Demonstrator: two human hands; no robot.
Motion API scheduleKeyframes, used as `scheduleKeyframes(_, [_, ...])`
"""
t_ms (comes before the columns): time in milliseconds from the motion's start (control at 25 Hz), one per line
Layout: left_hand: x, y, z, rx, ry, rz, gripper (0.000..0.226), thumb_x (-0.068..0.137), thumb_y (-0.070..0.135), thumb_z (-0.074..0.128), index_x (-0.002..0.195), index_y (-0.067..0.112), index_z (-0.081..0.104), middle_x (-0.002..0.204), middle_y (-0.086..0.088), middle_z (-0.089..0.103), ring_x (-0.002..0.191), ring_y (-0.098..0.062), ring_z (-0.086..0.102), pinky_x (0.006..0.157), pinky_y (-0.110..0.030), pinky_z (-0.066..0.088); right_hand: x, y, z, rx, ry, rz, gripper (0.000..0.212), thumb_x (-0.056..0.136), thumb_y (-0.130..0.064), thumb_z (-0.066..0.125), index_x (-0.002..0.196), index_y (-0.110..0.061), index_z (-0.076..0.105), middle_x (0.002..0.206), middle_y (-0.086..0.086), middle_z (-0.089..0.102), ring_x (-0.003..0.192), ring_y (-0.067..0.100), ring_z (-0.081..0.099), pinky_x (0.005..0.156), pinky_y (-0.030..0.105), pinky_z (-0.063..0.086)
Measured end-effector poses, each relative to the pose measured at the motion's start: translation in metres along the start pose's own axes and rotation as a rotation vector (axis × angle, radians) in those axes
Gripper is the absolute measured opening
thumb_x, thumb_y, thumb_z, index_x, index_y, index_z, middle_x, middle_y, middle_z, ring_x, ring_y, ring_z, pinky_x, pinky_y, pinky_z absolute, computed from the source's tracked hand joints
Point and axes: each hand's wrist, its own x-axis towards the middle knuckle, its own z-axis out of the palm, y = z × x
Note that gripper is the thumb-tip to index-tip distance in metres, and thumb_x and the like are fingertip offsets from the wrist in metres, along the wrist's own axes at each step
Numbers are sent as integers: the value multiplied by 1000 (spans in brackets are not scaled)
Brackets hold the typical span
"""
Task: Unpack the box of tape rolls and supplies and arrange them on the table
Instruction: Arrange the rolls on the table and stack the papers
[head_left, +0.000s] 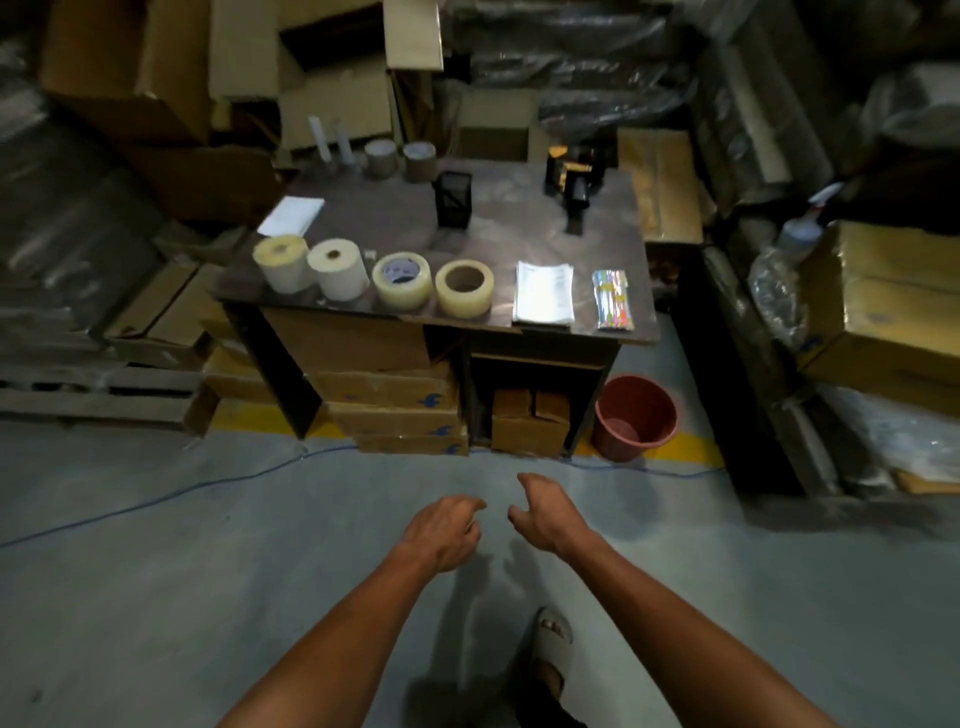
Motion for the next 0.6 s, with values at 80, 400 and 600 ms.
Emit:
scheduleKeyframes(80, [-15, -1, -21, -17, 19, -10, 48, 97, 30, 44, 144, 24, 44, 145, -6, 51, 132, -24, 48, 108, -37, 41, -11, -18, -14, 46, 41, 6, 57, 92, -31, 57, 141, -7, 43, 146, 16, 45, 134, 30, 43, 108, 36, 37])
scheduleKeyframes(400, [6, -5, -138, -109, 242, 18, 41, 90, 31, 49, 130, 25, 58, 122, -4, 67, 112, -26, 62, 91, -41, 52, 10, -72, -67, 133, 168, -35, 43, 86, -27, 63, 123, -6, 60, 125, 15, 63, 115, 32, 58, 93, 36, 48])
scheduleKeyframes(600, [64, -17, -205, -109, 306, 32, 39, 89, 29, 53, 127, 27, 61, 114, 0, 70, 106, -23, 65, 87, -38, 54, 85, -99, -107, 203, 209, -122, 46, 83, -27, 66, 124, -7, 62, 121, 12, 67, 113, 28, 61, 94, 37, 50])
